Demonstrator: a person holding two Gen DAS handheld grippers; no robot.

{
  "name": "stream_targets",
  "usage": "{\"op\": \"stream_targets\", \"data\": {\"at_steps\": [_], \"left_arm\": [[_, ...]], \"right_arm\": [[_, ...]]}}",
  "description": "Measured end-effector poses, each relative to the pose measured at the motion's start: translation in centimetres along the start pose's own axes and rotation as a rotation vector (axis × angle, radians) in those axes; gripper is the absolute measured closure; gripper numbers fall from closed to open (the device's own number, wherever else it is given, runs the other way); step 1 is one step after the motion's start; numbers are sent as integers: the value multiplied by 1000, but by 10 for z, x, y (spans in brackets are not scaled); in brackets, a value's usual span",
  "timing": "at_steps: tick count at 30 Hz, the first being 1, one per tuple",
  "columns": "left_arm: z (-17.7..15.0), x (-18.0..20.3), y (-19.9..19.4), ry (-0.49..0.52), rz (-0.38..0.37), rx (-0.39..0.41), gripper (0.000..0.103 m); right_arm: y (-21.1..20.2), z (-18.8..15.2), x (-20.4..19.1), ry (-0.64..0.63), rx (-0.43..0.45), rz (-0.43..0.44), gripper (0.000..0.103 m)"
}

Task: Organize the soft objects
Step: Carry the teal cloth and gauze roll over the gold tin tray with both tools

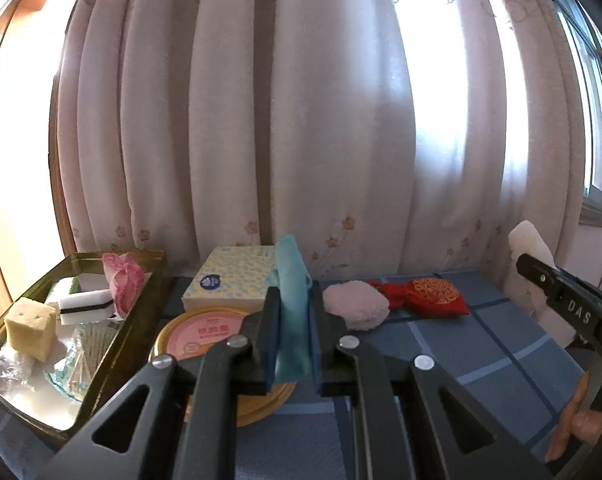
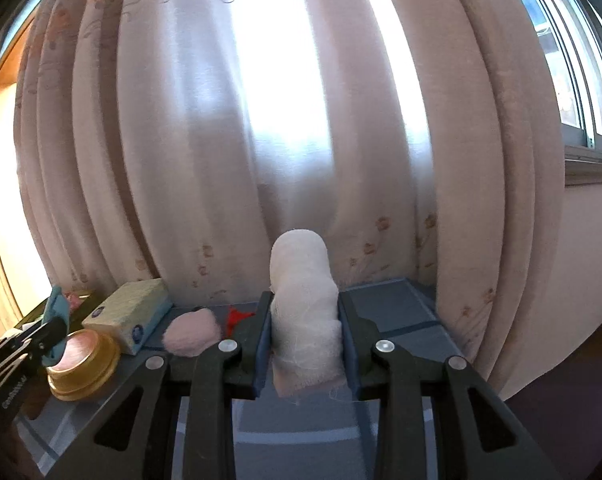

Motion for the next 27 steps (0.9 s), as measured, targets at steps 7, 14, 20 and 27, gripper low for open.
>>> {"op": "stream_targets", "data": {"at_steps": [7, 14, 20, 27], "left_arm": [[-2, -11, -7, -3, 3, -2, 92], [-3, -25, -12, -26, 8, -1, 92], [-4, -34, -15, -35, 4, 3, 92], [-3, -45, -21, -47, 10, 13, 92]], "right_arm": [[-19, -7, -38, -13, 9, 32, 70], [-28, -13, -57, 31, 1, 65, 70], [-37, -14, -74, 27, 8, 75, 70], [-47, -17, -101, -1, 23, 98, 70]]}}
Point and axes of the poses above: each gripper's, at about its wrist camera, not at the fingertips, and y roughly the way its jaws point, x to its right, z to its top, the point moved 10 cm from there along y, roughly the way its jaws point, and after that the axes turned 11 degrees about -z, right-handed, at the moved point
